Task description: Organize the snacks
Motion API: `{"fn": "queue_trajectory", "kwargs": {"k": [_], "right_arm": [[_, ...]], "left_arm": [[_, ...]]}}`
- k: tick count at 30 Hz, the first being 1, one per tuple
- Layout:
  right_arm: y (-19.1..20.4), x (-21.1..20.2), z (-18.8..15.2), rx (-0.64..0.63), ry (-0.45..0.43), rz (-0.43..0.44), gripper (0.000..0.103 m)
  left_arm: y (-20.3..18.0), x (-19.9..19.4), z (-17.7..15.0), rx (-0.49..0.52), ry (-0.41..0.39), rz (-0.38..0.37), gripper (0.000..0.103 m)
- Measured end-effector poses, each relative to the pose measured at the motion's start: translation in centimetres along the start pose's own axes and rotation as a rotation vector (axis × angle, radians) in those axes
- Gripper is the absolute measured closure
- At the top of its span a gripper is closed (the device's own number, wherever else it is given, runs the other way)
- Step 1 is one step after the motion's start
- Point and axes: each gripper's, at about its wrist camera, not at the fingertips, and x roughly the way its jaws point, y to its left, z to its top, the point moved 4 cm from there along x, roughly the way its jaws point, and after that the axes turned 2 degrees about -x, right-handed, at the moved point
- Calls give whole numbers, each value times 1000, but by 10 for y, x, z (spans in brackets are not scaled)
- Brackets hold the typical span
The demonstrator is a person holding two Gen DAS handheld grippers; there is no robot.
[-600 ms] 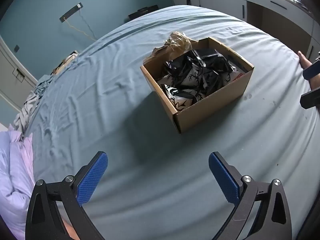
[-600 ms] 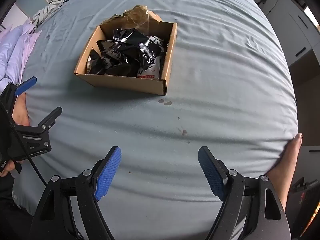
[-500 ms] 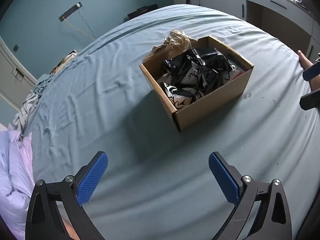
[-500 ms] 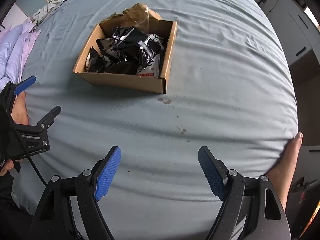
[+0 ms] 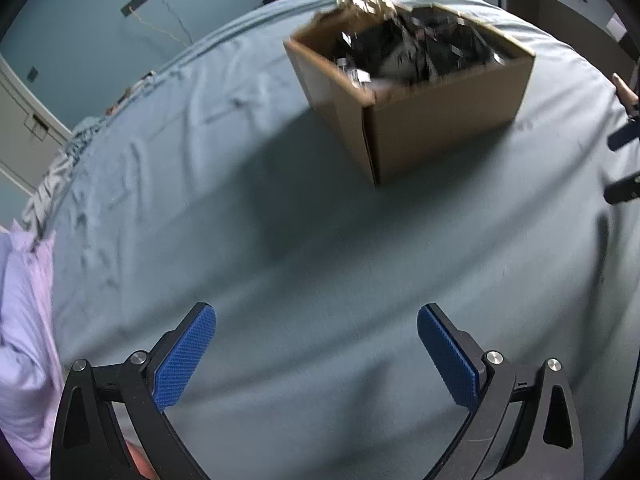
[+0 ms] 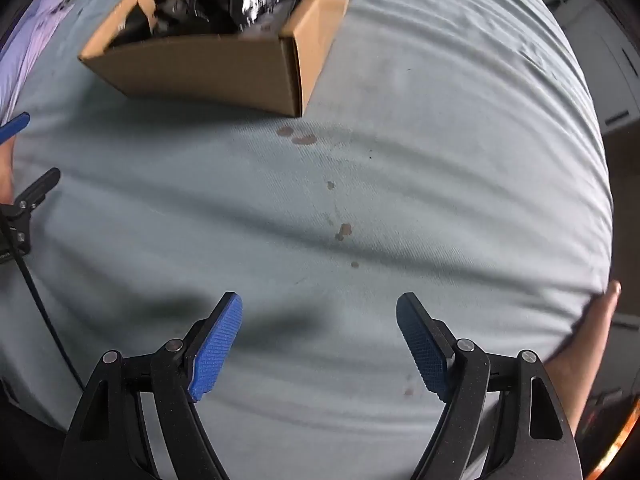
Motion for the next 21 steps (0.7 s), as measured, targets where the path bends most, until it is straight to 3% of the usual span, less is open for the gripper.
{"fn": "queue_trajectory", "kwargs": {"k": [3,4,8,13,18,19,21], "right_arm": [[2,23,-11,-30,-9,24,23],[4,26,-15,-41,-50,26,17],[21,34,-27,-94,-151,22,0],[33,41,-50,-74,-315,-42,0],[31,30,-77,-66,-455,-69,0],[34,30,-84,-59,-541,-75,0],[36,22,-91,-64,-569,-84,0]], "left_arm": [[-4,10,-18,-6,41,-34,0],[-6,14,-25,-2,53,-39,0],[-6,7,-43,-69,-78,-32,0],[5,12,-52,-221,-144,-123,0],[2,11,-56,-213,-171,-107,0],[3,11,-57,-219,-171,-116,0],[3,10,-58,-222,-172,-122,0]]}}
